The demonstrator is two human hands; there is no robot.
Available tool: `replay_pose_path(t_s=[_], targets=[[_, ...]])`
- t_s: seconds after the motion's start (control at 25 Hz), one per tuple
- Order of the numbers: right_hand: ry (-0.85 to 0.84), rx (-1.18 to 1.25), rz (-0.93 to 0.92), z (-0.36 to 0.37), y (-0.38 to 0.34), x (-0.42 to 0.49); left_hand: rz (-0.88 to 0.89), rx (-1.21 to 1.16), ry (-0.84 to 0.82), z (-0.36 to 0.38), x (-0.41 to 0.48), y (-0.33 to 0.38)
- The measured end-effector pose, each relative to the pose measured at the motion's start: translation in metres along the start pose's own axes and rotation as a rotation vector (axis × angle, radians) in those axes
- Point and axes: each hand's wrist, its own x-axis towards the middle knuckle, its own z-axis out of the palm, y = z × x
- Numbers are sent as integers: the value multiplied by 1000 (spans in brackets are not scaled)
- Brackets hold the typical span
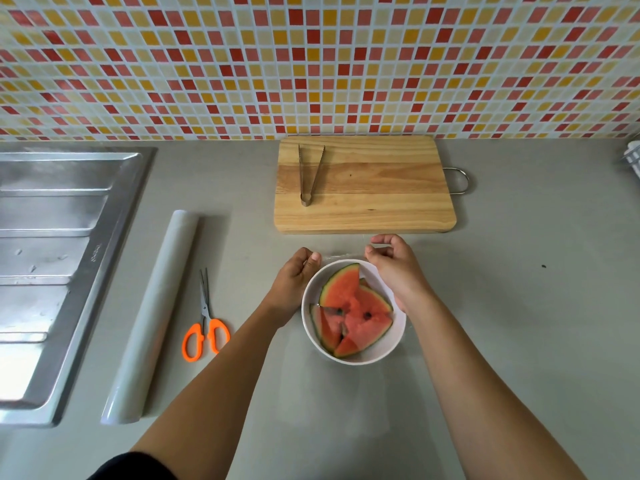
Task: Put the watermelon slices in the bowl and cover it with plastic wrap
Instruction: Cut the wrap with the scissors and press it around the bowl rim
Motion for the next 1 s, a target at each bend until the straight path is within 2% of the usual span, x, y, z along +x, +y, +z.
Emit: replay_pose_path(t_s=[0.2,0.4,0.64,0.76,0.92,1.0], targets=[[67,-43,49,0,2,3,-86,106,99,2,4,2],[112,-55,136,0,1,7,15,372,135,-1,5,2],[120,-51,155,0,1,8,34,438,277,2,-1,2],[97,-56,156,-1,1,10,32,606,388,3,-4,0],[62,-64,171,-1,2,11,127,817,502,3,-3,-3],[55,-49,173,-1,2,11,39,946,516,4,-2,-4]])
